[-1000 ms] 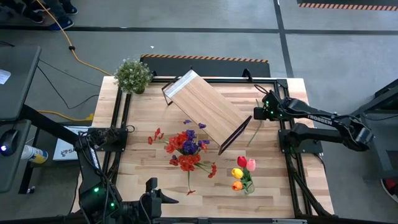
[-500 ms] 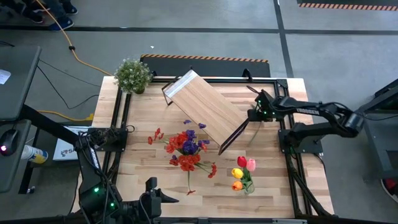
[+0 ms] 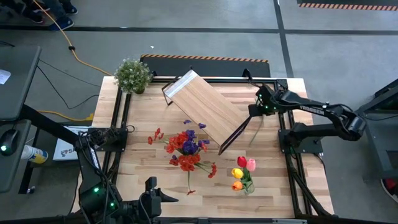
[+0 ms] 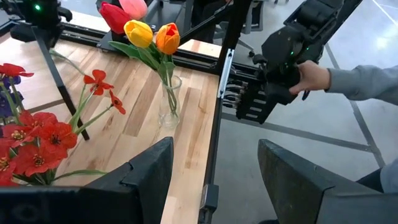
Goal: Pick and place flowers into a vace then onto a shelf
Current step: Put the dark red tulip into the right transparent vase
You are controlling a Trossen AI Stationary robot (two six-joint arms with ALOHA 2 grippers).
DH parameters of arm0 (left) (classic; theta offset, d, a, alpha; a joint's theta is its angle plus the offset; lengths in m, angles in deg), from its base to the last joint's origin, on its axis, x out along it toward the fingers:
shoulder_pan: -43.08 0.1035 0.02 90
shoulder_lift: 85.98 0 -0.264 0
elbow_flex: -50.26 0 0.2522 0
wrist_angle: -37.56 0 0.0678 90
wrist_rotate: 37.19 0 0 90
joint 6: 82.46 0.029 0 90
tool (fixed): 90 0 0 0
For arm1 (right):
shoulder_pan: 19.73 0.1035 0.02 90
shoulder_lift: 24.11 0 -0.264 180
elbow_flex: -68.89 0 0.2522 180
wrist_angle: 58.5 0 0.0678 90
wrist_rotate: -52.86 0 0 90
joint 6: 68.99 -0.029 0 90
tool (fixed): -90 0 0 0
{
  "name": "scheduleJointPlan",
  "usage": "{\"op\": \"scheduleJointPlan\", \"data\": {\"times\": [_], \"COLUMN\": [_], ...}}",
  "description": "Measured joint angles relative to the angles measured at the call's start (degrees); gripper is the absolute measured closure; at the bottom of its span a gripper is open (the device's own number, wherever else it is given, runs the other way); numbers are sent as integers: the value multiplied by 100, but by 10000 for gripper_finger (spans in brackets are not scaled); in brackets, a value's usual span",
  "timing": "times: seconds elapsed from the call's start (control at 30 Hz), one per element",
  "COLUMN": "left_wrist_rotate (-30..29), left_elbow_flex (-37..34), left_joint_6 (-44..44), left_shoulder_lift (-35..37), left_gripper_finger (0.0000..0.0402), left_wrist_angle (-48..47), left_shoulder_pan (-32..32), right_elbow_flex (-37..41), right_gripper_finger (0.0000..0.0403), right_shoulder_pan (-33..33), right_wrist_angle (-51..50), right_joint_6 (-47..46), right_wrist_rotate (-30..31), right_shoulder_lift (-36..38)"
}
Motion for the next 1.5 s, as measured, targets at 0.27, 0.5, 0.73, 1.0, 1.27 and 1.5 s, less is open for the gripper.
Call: {"op": "scheduleJointPlan", "data": {"times": [0.27,0.5,0.73,1.0,1.27,1.5], "left_wrist_rotate": [2,2,4,8,26,26], "left_elbow_flex": [0,0,0,0,0,0], "left_joint_6": [-1,1,-1,-3,-61,-107], "left_shoulder_lift": [0,0,0,0,0,0], "left_gripper_finger": [135,135,135,135,135,135], "left_wrist_angle": [1,-43,-45,-43,-43,-43], "left_shoulder_pan": [0,0,0,0,0,0], "right_elbow_flex": [-122,-122,-124,-129,-155,-142], "right_gripper_finger": [265,265,265,265,265,286], "right_shoulder_pan": [1,6,7,7,7,4], "right_wrist_angle": [-589,-593,-333,-279,-43,26], "right_joint_6": [-34,-25,-3,36,40,43], "right_wrist_rotate": [256,299,382,553,511,494], "right_shoulder_lift": [-49,-409,-856,-1521,-1835,-1780]}}
